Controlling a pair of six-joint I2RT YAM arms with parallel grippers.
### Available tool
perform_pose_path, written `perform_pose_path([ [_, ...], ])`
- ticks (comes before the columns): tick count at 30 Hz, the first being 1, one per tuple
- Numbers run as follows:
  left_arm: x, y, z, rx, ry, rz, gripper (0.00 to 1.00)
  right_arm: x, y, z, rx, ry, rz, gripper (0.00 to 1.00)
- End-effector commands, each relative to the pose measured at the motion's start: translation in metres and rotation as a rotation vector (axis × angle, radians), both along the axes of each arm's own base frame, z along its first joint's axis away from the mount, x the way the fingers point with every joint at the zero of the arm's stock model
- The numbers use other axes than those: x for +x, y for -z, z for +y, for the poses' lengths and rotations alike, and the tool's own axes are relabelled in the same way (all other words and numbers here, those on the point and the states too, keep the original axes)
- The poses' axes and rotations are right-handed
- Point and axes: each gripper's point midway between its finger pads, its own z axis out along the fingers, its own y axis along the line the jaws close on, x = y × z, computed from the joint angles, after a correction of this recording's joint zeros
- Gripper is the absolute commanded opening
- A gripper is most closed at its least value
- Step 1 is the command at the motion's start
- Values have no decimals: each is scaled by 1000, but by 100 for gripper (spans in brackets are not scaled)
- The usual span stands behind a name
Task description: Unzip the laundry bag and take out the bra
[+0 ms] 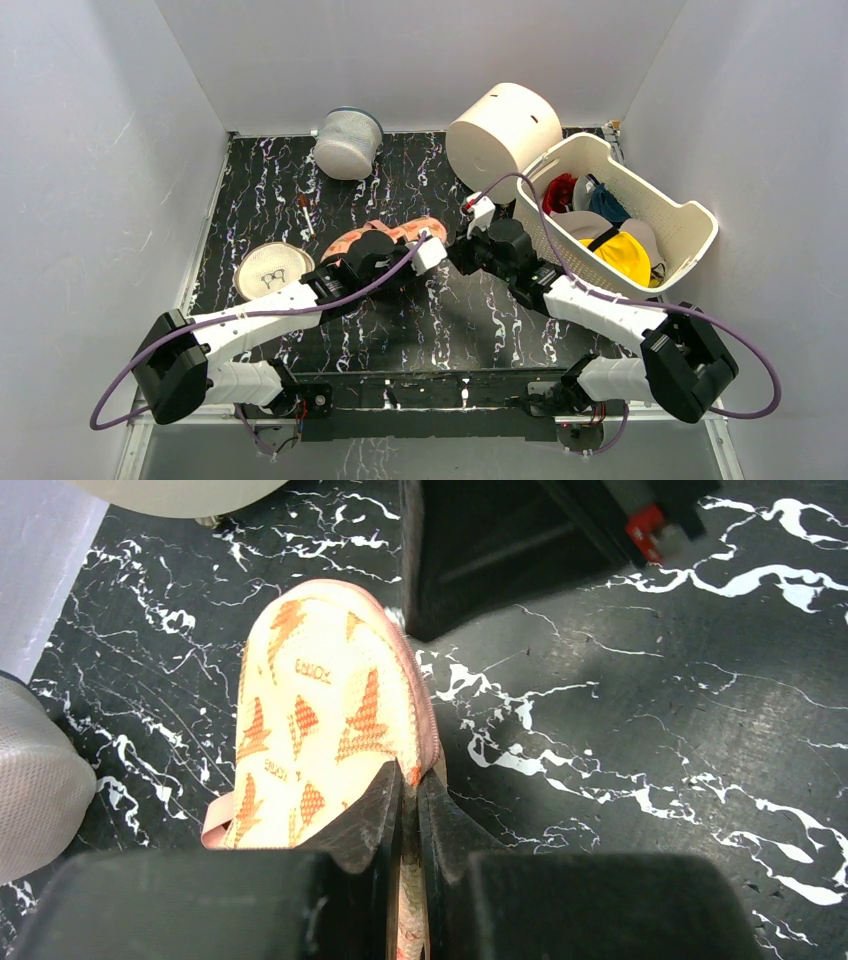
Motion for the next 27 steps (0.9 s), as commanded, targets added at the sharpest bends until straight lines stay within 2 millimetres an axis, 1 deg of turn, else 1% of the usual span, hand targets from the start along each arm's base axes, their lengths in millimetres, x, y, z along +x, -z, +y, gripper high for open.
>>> perform_pose_path([
  [1, -12, -10, -9, -30, 76, -2, 0, 29, -6, -48, -119, 197, -71, 0],
  [3, -13, -7, -10, -24, 84, 9, 0, 29, -5, -55, -129, 210, -70, 0],
  [6, -17, 3, -13, -7, 107, 38, 0, 24, -5, -57, -126, 200, -56, 0],
  [10, -20, 17, -16, 29, 127, 87, 0, 8, -4, -48, -87, 128, -8, 0],
  [11, -20, 20, -16, 38, 124, 98, 3, 3, -4, -45, -71, 104, 8, 0],
  [12, -20, 22, -16, 42, 123, 107, 9, -3, -3, -41, -57, 73, 25, 0],
  [15, -22, 22, -19, 32, 126, 129, 34, -23, 1, -31, -9, -2, 91, 0],
  [16, -24, 21, -20, 23, 131, 137, 40, -29, 2, -28, 14, -25, 111, 0],
  [18, -29, 18, -25, -2, 152, 156, 48, -40, 2, -21, 67, -60, 155, 0],
  [20, -33, 15, -30, -28, 164, 183, 53, -49, -2, -14, 121, -92, 189, 0],
  [22, -34, 9, -36, -61, 164, 206, 63, -55, -6, -10, 165, -112, 213, 0],
  [23, -35, 8, -40, -74, 170, 217, 70, -56, -8, -8, 181, -118, 221, 0],
  [27, -37, 7, -45, -83, 174, 231, 85, -55, -16, -5, 214, -113, 228, 0],
])
